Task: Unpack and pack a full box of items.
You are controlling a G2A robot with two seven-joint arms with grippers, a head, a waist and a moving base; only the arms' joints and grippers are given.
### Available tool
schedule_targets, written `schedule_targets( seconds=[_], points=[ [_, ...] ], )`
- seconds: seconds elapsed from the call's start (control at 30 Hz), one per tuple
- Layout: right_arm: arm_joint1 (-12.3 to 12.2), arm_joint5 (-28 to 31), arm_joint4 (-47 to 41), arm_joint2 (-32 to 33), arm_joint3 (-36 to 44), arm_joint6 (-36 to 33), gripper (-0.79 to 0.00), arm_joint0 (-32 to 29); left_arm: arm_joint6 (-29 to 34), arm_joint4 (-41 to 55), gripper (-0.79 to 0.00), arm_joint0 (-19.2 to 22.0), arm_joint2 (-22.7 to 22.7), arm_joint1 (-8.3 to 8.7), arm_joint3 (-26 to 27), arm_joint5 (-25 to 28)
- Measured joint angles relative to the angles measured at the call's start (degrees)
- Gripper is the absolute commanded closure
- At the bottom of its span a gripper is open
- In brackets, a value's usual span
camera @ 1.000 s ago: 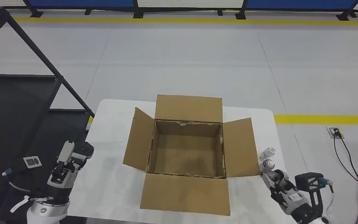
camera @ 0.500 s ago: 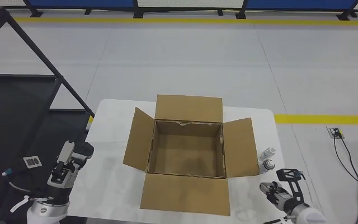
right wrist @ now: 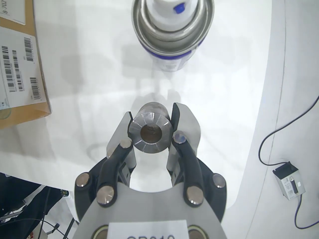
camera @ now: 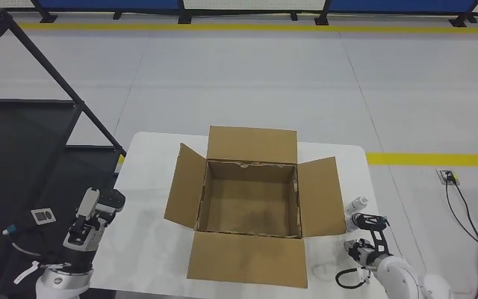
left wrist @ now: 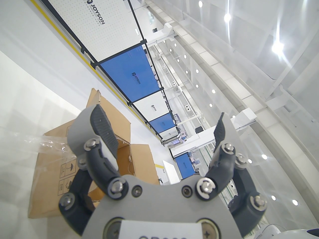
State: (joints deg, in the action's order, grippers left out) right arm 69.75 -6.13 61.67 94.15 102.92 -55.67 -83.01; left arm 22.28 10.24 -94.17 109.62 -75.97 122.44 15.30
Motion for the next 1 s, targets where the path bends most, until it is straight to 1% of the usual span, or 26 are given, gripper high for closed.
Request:
schedule_targets(
  seconds=[0.03,0.13,0.2,0.27,0.3,0.47,0.53,0.57,0.63,0.67,0.73,0.77,0.83,0.9,0.93,1.0],
  points=[
    [0.01,-0.32,0.08,-0.24,-0.50,-0.12,-0.129,0.41,0.00,0.00,-0.785,0.00,0.00,0.00,0.00,0.00],
    [-0.01,-0.64,0.23,-0.87,-2.01,-0.27,-0.154,1.63,0.00,0.00,-0.785,0.00,0.00,0.00,0.00,0.00],
    [-0.03,-0.83,0.30,-1.17,-2.81,-0.27,-0.249,2.27,0.00,0.00,-0.785,0.00,0.00,0.00,0.00,0.00],
    [-0.05,-1.00,0.28,-1.38,-3.26,-0.29,-0.289,2.64,0.00,0.00,-0.785,0.00,0.00,0.00,0.00,0.00],
    [-0.06,-1.04,0.19,-1.43,-3.34,-0.25,-0.329,2.71,0.00,0.00,-0.785,0.00,0.00,0.00,0.00,0.00],
    [-0.15,-1.20,-0.13,-1.33,-2.97,0.33,-0.391,2.12,0.00,0.00,-0.785,0.00,0.00,0.00,0.00,0.00],
    [-0.18,-1.40,-0.23,-1.30,-2.63,0.43,-0.468,1.85,0.00,0.00,-0.785,0.00,0.00,0.00,0.00,0.00],
    [-0.19,-1.45,-0.31,-1.28,-2.49,0.52,-0.483,1.72,0.00,0.00,-0.785,0.00,0.00,0.00,0.00,0.00],
    [-0.18,-1.53,-1.21,-0.95,-1.74,1.72,-0.483,1.26,0.00,0.00,-0.785,0.00,0.00,0.00,0.00,0.00],
    [-0.15,-1.24,-2.32,-0.50,-1.11,2.87,-0.502,0.78,0.00,0.00,-0.785,0.00,0.00,0.00,0.00,0.00],
    [-0.10,0.36,-6.46,1.72,1.04,6.76,-0.468,-1.42,0.00,0.00,-0.785,0.00,0.00,0.00,0.00,0.00],
    [-0.09,1.41,-8.67,3.06,2.19,8.72,-0.471,-2.78,0.00,0.00,-0.785,0.00,0.00,0.00,0.00,0.00],
    [-0.10,4.69,-14.35,6.81,4.89,13.04,-0.443,-6.34,0.00,0.00,-0.785,0.00,0.00,0.00,0.00,0.00],
    [-0.16,8.68,-20.02,10.11,7.04,15.08,-0.557,-9.14,0.00,0.00,-0.785,0.00,0.00,0.00,0.00,0.00],
    [-0.23,11.55,-23.88,12.19,8.27,15.46,-0.579,-10.52,0.00,0.00,-0.785,0.00,0.00,0.00,0.00,0.00],
    [-0.45,16.11,-29.52,14.86,9.48,14.67,-0.406,-11.53,0.00,0.00,-0.785,0.00,0.00,0.00,0.00,0.00]
  ],
)
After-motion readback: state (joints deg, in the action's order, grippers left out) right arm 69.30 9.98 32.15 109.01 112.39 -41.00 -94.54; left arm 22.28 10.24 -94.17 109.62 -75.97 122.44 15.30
